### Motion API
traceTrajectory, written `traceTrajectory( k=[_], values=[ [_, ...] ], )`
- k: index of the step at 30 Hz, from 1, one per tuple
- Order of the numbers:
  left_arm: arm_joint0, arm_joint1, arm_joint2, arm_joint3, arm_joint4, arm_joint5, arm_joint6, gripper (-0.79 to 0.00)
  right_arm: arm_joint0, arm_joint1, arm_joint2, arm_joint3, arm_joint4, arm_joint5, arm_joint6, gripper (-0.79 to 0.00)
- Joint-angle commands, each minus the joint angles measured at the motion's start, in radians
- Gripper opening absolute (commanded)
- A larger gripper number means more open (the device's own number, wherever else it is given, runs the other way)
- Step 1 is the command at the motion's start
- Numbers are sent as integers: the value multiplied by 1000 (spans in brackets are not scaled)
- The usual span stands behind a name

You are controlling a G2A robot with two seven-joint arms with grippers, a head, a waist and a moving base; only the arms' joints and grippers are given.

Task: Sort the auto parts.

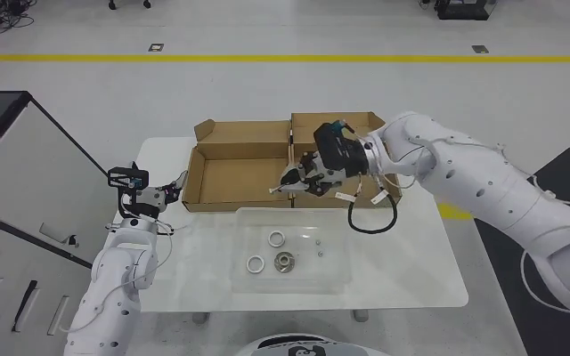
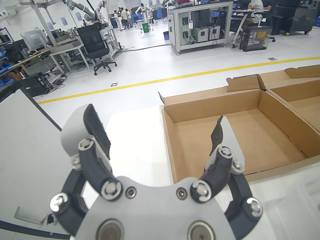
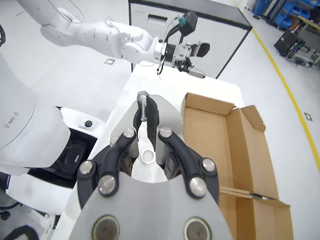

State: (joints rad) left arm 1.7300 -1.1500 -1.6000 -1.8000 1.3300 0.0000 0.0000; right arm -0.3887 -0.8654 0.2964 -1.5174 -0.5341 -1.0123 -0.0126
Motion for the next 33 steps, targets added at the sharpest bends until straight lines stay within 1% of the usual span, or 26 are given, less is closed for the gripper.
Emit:
traceTrajectory(
  k=[1,7,10,11,15,19,25,33],
  values=[
    [0,0,0,0,0,0,0,0,14,5,-13,-2,-75,0,-122,-785],
    [0,0,0,0,0,0,0,0,74,23,-79,-3,-342,0,-520,-785],
    [0,0,0,0,0,0,0,0,114,30,-111,4,-497,0,-750,-785],
    [0,0,0,0,0,0,0,0,124,32,-118,7,-538,0,-796,-785],
    [0,0,0,0,0,0,0,0,133,40,-66,-34,-528,1,-796,-785],
    [0,0,0,0,0,0,0,0,111,49,-6,-64,-543,10,-805,-785],
    [0,0,0,0,0,0,0,0,83,54,65,-103,-587,53,-849,-785],
    [0,0,0,0,0,0,0,0,81,60,95,-146,-666,123,-918,-785]
  ],
)
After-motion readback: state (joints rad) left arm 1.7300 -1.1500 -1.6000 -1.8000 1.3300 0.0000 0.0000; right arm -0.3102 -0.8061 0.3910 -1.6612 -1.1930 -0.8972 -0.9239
